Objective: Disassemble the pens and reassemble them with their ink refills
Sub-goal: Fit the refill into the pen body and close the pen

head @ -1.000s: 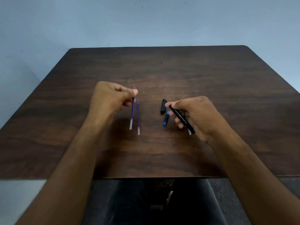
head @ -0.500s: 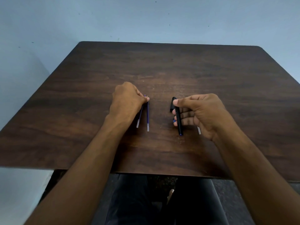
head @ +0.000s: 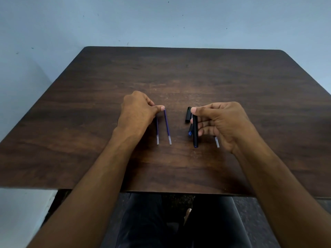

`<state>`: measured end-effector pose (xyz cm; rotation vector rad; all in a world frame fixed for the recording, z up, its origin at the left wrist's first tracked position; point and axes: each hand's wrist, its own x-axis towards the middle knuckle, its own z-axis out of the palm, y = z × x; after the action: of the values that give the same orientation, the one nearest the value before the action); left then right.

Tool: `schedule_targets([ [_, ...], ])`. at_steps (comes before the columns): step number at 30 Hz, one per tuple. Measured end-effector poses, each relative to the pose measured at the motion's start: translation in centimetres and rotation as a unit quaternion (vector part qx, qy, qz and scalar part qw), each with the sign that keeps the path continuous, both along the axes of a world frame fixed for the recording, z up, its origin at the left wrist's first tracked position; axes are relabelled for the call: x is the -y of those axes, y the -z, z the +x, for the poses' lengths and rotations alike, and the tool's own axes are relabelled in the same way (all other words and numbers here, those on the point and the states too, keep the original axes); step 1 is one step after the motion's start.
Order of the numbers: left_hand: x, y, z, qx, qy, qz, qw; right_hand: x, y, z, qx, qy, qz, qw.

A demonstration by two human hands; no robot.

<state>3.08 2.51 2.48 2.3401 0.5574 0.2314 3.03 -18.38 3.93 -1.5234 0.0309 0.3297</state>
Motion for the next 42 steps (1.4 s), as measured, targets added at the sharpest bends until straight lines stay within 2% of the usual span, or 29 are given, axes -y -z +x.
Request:
schedule_targets([
  [10,2.3,0.6,0.2,-0.014,0.026,0.066,0.997,0.5,0.1,0.1,-0.007,0.012,0.002,1.000],
  [25,1.7,-0.1,-0.5,0.014,0.006,0.046,0.999,1.2,0.0,0.1,-0.015,0.013,0.021,1.000],
  [27,2.0,-0.3,-0.9,0.058,0.011,0.027,0.998,1.3,0.0,0.2,-0.014,0.020,0.024,0.999],
  [30,3.3,-1.3,-1.8,0.113,0.074,-0.016,0.991,1.4,-0.1,0.5,-0.013,0.032,0.034,0.999],
  [34,5.1,-1.9,-2.8,0.099,0.176,-0.103,0.974,1.1,-0.2,0.7,-0.011,0.042,0.069,0.997],
  [37,5.8,-1.8,-3.2,0.079,0.211,-0.178,0.958,0.7,-0.3,0.9,-0.006,0.047,0.085,0.995],
  [42,5.3,-1.6,-3.1,0.103,0.190,-0.169,0.962,0.5,-0.4,0.7,-0.010,0.035,0.086,0.996],
])
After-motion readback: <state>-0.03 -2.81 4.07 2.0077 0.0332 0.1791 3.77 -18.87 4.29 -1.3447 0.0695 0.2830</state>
